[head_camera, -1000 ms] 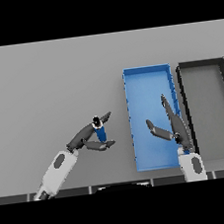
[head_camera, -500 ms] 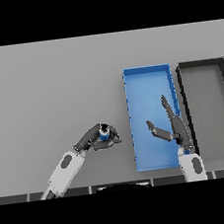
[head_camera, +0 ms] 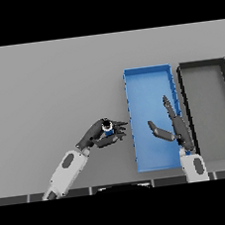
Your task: Pick up the blue pipe and place it into the blue bin.
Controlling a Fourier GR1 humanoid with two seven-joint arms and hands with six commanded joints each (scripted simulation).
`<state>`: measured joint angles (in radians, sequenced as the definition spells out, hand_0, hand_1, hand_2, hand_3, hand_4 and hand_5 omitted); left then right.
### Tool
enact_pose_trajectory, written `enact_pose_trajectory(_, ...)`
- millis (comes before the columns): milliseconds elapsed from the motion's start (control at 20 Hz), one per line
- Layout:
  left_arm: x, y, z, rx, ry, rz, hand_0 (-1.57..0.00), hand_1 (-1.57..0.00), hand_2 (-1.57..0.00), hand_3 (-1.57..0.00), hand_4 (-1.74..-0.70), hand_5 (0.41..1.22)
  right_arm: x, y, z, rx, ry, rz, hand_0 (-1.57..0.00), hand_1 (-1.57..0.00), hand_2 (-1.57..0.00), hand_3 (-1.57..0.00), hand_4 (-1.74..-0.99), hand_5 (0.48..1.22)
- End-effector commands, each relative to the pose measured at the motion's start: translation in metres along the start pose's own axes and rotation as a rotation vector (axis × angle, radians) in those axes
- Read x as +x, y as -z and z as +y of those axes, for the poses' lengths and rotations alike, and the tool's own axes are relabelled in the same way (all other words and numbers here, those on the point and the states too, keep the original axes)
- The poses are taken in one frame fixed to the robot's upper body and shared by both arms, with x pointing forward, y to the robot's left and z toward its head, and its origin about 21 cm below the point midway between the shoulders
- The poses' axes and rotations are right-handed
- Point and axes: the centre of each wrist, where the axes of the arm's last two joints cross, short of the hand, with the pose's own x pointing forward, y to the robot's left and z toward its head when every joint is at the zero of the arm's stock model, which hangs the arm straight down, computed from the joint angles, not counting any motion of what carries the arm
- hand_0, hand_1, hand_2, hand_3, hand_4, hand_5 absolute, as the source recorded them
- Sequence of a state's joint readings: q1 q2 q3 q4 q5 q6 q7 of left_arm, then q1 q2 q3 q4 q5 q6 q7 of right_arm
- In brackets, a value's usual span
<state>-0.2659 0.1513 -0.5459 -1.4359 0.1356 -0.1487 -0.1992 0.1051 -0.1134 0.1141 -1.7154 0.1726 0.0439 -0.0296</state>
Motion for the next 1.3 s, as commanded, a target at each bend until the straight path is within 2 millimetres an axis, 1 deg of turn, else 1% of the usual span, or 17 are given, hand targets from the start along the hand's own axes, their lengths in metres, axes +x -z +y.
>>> enact_pose_trajectory(0, 0.005, -0.002, -0.002, -0.013, -0.002, -0.005, -1.53, -1.54, -1.54, -1.46, -1.73, 1.208, 0.000, 0.002, -0.001, 0.001, -0.002, 0.000, 0.00, 0.00, 0.00, 0.00, -1.172, 0.603)
enact_pose_trajectory(100, 0.021, 0.006, -0.006, -0.033, 0.008, -0.022, -1.55, -1.55, -1.55, -1.48, -1.73, 1.213, -0.002, -0.001, -0.002, -0.003, -0.004, -0.010, 0.00, 0.00, 0.00, 0.00, -1.157, 0.600)
enact_pose_trajectory(200, 0.029, 0.009, -0.009, -0.043, 0.018, -0.005, -1.56, -1.56, -1.56, -1.49, -1.74, 1.216, 0.000, -0.004, -0.001, -0.008, -0.009, -0.026, 0.00, 0.00, 0.00, 0.00, -1.144, 0.601)
enact_pose_trajectory(250, 0.030, 0.009, -0.011, -0.052, 0.021, -0.009, -1.56, -1.56, -1.56, -1.49, -1.74, 1.217, 0.001, -0.001, -0.004, -0.015, -0.016, -0.025, 0.00, 0.00, 0.00, 0.00, -1.141, 0.603)
enact_pose_trajectory(300, 0.033, 0.012, -0.009, -0.054, 0.028, 0.008, -1.56, -1.56, -1.56, -1.49, -1.74, 1.218, -0.001, -0.004, -0.004, -0.015, -0.016, -0.028, 0.00, 0.00, 0.00, 0.00, -1.136, 0.604)
enact_pose_trajectory(350, 0.035, 0.011, -0.009, -0.060, 0.035, 0.004, -1.56, -1.56, -1.56, -1.49, -1.74, 1.218, 0.000, -0.003, -0.003, -0.019, -0.021, -0.032, 0.00, 0.00, 0.00, 0.00, -1.133, 0.606)
enact_pose_trajectory(400, 0.034, 0.010, -0.014, -0.064, 0.037, 0.014, -1.56, -1.57, -1.57, -1.50, -1.74, 1.219, 0.000, -0.002, -0.003, -0.022, -0.016, -0.022, 0.00, 0.00, 0.00, 0.00, -1.128, 0.605)
enact_pose_trajectory(450, 0.034, 0.009, -0.012, -0.064, 0.037, 0.017, -1.57, -1.57, -1.57, -1.50, -1.74, 1.219, 0.000, -0.002, -0.003, -0.024, -0.013, -0.017, 0.00, 0.00, 0.00, 0.00, -1.127, 0.605)
enact_pose_trajectory(550, 0.034, 0.010, -0.011, -0.059, 0.044, 0.033, -1.57, -1.57, -1.57, -1.50, -1.74, 1.219, 0.000, -0.003, -0.003, -0.025, -0.011, -0.014, 0.00, 0.00, 0.00, 0.00, -1.161, 0.605)
enact_pose_trajectory(600, 0.033, 0.009, -0.014, -0.065, 0.046, 0.031, -1.57, -1.57, -1.57, -1.50, -1.74, 1.219, 0.000, -0.003, -0.004, -0.025, -0.010, -0.013, 0.00, 0.00, 0.00, 0.00, -1.178, 0.605)
enact_pose_trajectory(650, 0.032, 0.007, -0.012, -0.067, 0.044, 0.030, -1.57, -1.57, -1.57, -1.49, -1.74, 1.219, -0.001, -0.005, -0.003, -0.019, -0.013, -0.019, 0.00, 0.00, 0.00, 0.00, -1.178, 0.605)
enact_pose_trajectory(700, 0.032, 0.007, -0.012, -0.067, 0.043, 0.028, -1.57, -1.57, -1.57, -1.49, -1.74, 1.219, 0.001, -0.005, -0.008, -0.029, -0.011, -0.022, 0.00, 0.00, 0.00, 0.00, -1.176, 0.605)
enact_pose_trajectory(800, 0.031, 0.007, -0.010, -0.064, 0.049, 0.046, -1.57, -1.57, -1.57, -1.50, -1.74, 1.220, 0.003, -0.003, -0.013, 0.019, 0.063, -0.089, 0.00, 0.00, 0.00, 0.00, -1.196, 0.622)
enact_pose_trajectory(900, 0.032, 0.008, -0.008, -0.068, 0.049, 0.048, -1.57, -1.57, -1.57, -1.50, -1.74, 1.220, 0.023, 0.001, -0.023, 0.131, 0.175, -0.180, 0.00, 0.00, 0.00, 0.00, -1.212, 0.589)
enact_pose_trajectory(1000, 0.032, 0.010, -0.011, -0.068, 0.047, 0.049, -1.57, -1.57, -1.57, -1.50, -1.74, 1.221, 0.047, 0.003, -0.037, 0.248, 0.195, -0.223, 0.00, 0.00, 0.00, 0.00, -1.256, 0.558)
enact_pose_trajectory(1150, 0.032, 0.010, -0.010, -0.070, 0.054, 0.035, -1.57, -1.57, -1.57, -1.49, -1.74, 1.221, 0.088, 0.013, -0.038, 0.435, 0.169, -0.245, 0.00, 0.00, 0.00, 0.00, -1.314, 0.500)
enact_pose_trajectory(1250, 0.031, 0.011, -0.011, -0.081, 0.066, 0.041, -1.57, -1.57, -1.57, -1.49, -1.74, 1.221, 0.105, 0.020, -0.031, 0.534, 0.136, -0.250, 0.00, 0.00, 0.00, 0.00, -1.314, 0.500)
